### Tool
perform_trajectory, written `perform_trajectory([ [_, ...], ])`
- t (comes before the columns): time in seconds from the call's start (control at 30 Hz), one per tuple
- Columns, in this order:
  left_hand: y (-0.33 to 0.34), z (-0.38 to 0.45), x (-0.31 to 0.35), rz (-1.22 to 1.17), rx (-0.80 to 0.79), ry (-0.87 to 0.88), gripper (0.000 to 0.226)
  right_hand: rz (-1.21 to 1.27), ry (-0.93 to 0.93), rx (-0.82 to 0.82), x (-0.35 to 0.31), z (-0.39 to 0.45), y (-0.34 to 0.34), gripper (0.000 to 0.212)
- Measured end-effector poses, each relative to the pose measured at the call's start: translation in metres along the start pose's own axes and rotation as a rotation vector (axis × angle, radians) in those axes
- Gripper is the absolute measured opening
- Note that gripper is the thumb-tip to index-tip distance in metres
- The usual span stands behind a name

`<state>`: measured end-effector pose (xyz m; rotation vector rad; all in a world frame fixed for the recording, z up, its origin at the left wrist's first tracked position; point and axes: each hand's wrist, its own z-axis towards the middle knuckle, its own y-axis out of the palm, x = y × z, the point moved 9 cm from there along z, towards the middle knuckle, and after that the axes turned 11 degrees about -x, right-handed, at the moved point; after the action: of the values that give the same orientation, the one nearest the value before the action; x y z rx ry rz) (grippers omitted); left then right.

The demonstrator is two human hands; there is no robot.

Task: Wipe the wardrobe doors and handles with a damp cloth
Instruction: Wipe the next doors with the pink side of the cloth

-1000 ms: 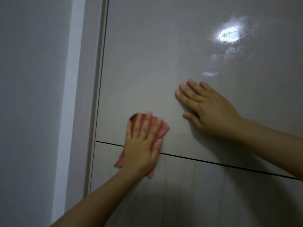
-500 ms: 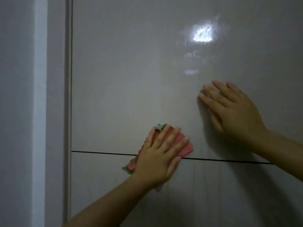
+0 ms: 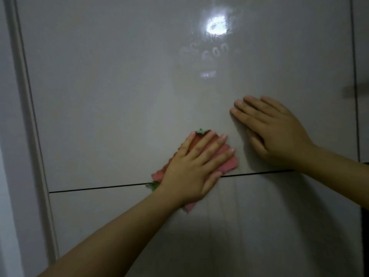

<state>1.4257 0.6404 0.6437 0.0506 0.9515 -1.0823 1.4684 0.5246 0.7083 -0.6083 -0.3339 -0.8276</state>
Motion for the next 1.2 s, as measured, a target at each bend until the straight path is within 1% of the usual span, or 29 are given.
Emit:
perform_trajectory([
  [0.03, -0.006, 0.011, -0.011, -0.016, 0.037, -0.064, 0.053, -0.019, 0.032, 0.011, 0.008, -0.005, -0.004, 0.052],
  [0.1, -0.022, 0.035, -0.035, -0.063, 0.121, -0.259, 0.053, -0.053, 0.141, 0.055, 0.032, -0.017, -0.014, 0.051],
  [0.13, -0.026, 0.044, -0.039, -0.097, 0.145, -0.348, 0.054, -0.058, 0.199, 0.073, 0.045, -0.023, -0.018, 0.051],
  [0.17, -0.026, 0.051, -0.033, -0.122, 0.154, -0.387, 0.056, -0.055, 0.251, 0.081, 0.057, -0.030, -0.021, 0.050],
  [0.2, -0.023, 0.056, -0.017, -0.135, 0.141, -0.356, 0.057, -0.047, 0.289, 0.084, 0.068, -0.036, -0.023, 0.050],
  [0.23, -0.016, 0.058, 0.008, -0.133, 0.103, -0.258, 0.057, -0.037, 0.307, 0.084, 0.075, -0.042, -0.024, 0.049],
  [0.3, -0.003, 0.049, 0.060, -0.074, 0.022, -0.017, 0.057, -0.029, 0.286, 0.072, 0.081, -0.051, -0.026, 0.049],
  [0.33, 0.002, 0.045, 0.071, -0.045, -0.013, 0.057, 0.056, -0.032, 0.254, 0.055, 0.079, -0.055, -0.027, 0.048],
  [0.4, 0.000, 0.051, 0.066, -0.012, 0.003, 0.112, 0.055, -0.060, 0.193, 0.026, 0.076, -0.062, -0.030, 0.046],
  [0.43, -0.006, 0.059, 0.055, -0.017, 0.037, 0.076, 0.054, -0.077, 0.178, 0.022, 0.075, -0.066, -0.031, 0.045],
  [0.47, -0.014, 0.070, 0.040, -0.029, 0.084, -0.003, 0.053, -0.085, 0.180, 0.022, 0.077, -0.070, -0.031, 0.045],
  [0.53, -0.028, 0.090, 0.012, -0.081, 0.156, -0.207, 0.054, -0.074, 0.211, 0.026, 0.084, -0.078, -0.029, 0.045],
  [0.57, -0.030, 0.096, 0.011, -0.109, 0.162, -0.276, 0.055, -0.075, 0.220, 0.024, 0.087, -0.081, -0.027, 0.045],
  [0.6, -0.028, 0.101, 0.021, -0.119, 0.155, -0.290, 0.057, -0.085, 0.218, 0.019, 0.089, -0.084, -0.024, 0.045],
  [0.63, -0.024, 0.104, 0.039, -0.117, 0.129, -0.238, 0.057, -0.096, 0.207, 0.013, 0.089, -0.085, -0.022, 0.046],
  [0.73, -0.006, 0.097, 0.102, -0.024, 0.029, 0.046, 0.057, -0.075, 0.184, -0.035, 0.092, -0.090, -0.017, 0.048],
  [0.8, -0.003, 0.094, 0.108, 0.008, 0.011, 0.128, 0.057, -0.050, 0.199, -0.075, 0.096, -0.095, -0.016, 0.049],
  [0.87, -0.012, 0.101, 0.092, -0.025, 0.038, 0.105, 0.055, -0.035, 0.232, -0.090, 0.100, -0.102, -0.016, 0.050],
  [0.97, -0.037, 0.134, 0.044, -0.082, 0.148, -0.129, 0.055, -0.009, 0.310, -0.069, 0.108, -0.116, -0.015, 0.050],
  [1.07, -0.053, 0.167, 0.023, -0.080, 0.204, -0.249, 0.057, 0.049, 0.392, -0.008, 0.111, -0.129, -0.012, 0.050],
  [1.13, -0.053, 0.173, 0.030, -0.073, 0.206, -0.261, 0.057, 0.098, 0.465, 0.046, 0.114, -0.136, -0.013, 0.049],
  [1.17, -0.050, 0.173, 0.041, -0.056, 0.181, -0.212, 0.057, 0.115, 0.510, 0.072, 0.116, -0.139, -0.014, 0.048],
  [1.2, -0.046, 0.170, 0.053, -0.027, 0.146, -0.120, 0.057, 0.123, 0.558, 0.091, 0.118, -0.142, -0.015, 0.048],
])
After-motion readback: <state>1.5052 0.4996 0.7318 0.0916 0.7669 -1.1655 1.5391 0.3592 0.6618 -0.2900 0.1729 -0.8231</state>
